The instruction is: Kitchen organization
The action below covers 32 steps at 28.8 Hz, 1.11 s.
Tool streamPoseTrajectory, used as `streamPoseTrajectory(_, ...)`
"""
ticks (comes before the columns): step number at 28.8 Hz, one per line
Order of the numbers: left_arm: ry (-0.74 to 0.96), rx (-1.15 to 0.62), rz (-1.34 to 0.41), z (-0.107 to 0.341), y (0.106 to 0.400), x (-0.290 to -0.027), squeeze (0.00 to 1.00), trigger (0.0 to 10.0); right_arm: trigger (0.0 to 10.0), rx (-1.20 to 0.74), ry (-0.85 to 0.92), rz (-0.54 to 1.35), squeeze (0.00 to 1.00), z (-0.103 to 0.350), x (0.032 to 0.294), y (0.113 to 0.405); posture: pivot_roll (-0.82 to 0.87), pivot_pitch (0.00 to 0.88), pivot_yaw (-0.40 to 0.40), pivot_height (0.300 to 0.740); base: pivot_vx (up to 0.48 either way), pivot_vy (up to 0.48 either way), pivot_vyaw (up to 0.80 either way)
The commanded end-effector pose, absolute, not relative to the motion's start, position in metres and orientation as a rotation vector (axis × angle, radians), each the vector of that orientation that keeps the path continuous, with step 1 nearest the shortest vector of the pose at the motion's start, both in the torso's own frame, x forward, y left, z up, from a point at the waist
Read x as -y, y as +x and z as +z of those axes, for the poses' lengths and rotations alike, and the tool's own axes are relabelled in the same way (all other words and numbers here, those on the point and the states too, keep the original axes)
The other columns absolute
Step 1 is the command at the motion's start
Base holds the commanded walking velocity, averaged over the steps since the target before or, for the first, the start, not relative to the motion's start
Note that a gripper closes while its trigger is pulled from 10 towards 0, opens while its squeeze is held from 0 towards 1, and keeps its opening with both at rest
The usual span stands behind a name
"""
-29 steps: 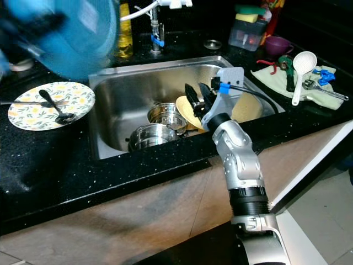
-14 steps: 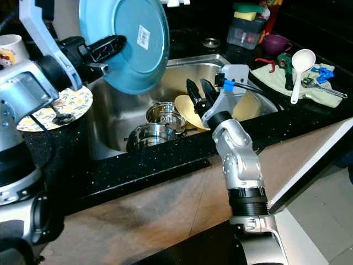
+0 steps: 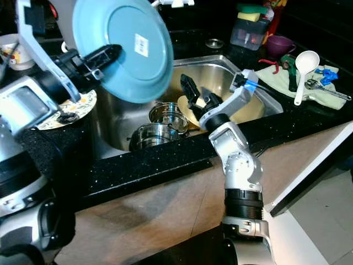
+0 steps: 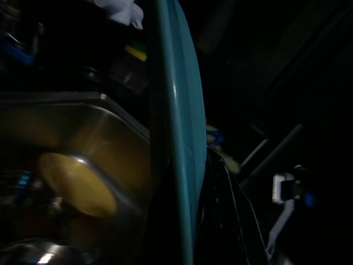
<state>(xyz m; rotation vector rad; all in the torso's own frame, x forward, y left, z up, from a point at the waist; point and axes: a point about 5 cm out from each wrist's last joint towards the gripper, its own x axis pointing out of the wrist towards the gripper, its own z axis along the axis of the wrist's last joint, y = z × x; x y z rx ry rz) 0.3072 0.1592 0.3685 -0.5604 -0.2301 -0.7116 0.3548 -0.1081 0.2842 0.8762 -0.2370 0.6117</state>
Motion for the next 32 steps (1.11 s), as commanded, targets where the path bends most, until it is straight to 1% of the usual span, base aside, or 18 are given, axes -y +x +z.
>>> streamPoseTrajectory(1, -0.622, 0.247, -0.702, 0.368, 0.306, -0.163, 0.00, 0.0, 10.0, 0.247, 0.949, 0.623, 0.70, 0.291, 0.111, 0.352, 0.02, 0.181, -0.022, 0.740, 0.000, 0.000, 0.00)
streamPoseTrajectory(2, -0.684, 0.260, -0.700, 0.368, 0.306, -0.164, 0.00, 0.0, 10.0, 0.241, 1.011, 0.623, 0.00, 0.291, 0.111, 0.351, 0.02, 0.178, -0.021, 0.740, 0.000, 0.000, 0.00)
streamPoseTrajectory(3, -0.684, 0.260, -0.700, 0.368, 0.306, -0.164, 0.00, 0.0, 10.0, 0.241, 1.011, 0.623, 0.00, 0.291, 0.111, 0.351, 0.02, 0.178, -0.021, 0.740, 0.000, 0.000, 0.00)
streamPoseTrajectory(6, -0.858, 0.266, -0.701, 0.364, 0.307, -0.171, 0.00, 0.0, 10.0, 0.219, 1.196, 0.667, 0.00, 0.291, 0.110, 0.348, 0.02, 0.174, -0.022, 0.740, 0.000, 0.000, 0.00)
streamPoseTrajectory(7, -0.858, 0.266, -0.701, 0.364, 0.307, -0.171, 0.00, 0.0, 10.0, 0.219, 1.196, 0.667, 0.00, 0.291, 0.110, 0.348, 0.02, 0.174, -0.022, 0.740, 0.000, 0.000, 0.00)
streamPoseTrajectory(9, -0.923, 0.245, -0.694, 0.358, 0.308, -0.176, 0.00, 0.0, 10.0, 0.193, 1.266, 0.720, 0.00, 0.292, 0.109, 0.345, 0.02, 0.174, -0.022, 0.740, 0.000, 0.000, 0.00)
streamPoseTrajectory(12, -0.923, 0.245, -0.694, 0.358, 0.308, -0.176, 0.00, 0.0, 10.0, 0.193, 1.266, 0.720, 0.00, 0.292, 0.109, 0.345, 0.02, 0.174, -0.022, 0.740, 0.000, 0.000, 0.00)
streamPoseTrajectory(13, -1.014, 0.230, -0.676, 0.352, 0.311, -0.180, 0.00, 0.0, 10.0, 0.155, 1.247, 0.765, 0.00, 0.291, 0.106, 0.342, 0.02, 0.172, -0.024, 0.740, 0.000, 0.000, 0.00)
streamPoseTrajectory(18, -1.135, 0.202, -0.681, 0.345, 0.311, -0.177, 0.00, 0.0, 10.0, 0.110, 1.246, 0.806, 0.00, 0.291, 0.098, 0.338, 0.02, 0.174, -0.025, 0.740, 0.000, 0.000, 0.00)
streamPoseTrajectory(23, -1.173, 0.162, -0.690, 0.335, 0.308, -0.169, 0.00, 0.0, 10.0, 0.072, 1.195, 0.812, 0.00, 0.288, 0.090, 0.337, 0.02, 0.176, -0.024, 0.740, 0.000, 0.000, 0.00)
streamPoseTrajectory(25, -1.163, 0.119, -0.708, 0.329, 0.306, -0.161, 0.00, 0.0, 10.0, 0.058, 1.194, 0.816, 0.00, 0.288, 0.088, 0.336, 0.02, 0.178, -0.024, 0.740, 0.000, 0.000, 0.00)
streamPoseTrajectory(32, -1.162, 0.059, -0.692, 0.324, 0.304, -0.157, 0.00, 0.0, 10.0, 0.058, 1.207, 0.816, 0.00, 0.290, 0.089, 0.337, 0.01, 0.182, -0.023, 0.740, 0.000, 0.000, 0.00)
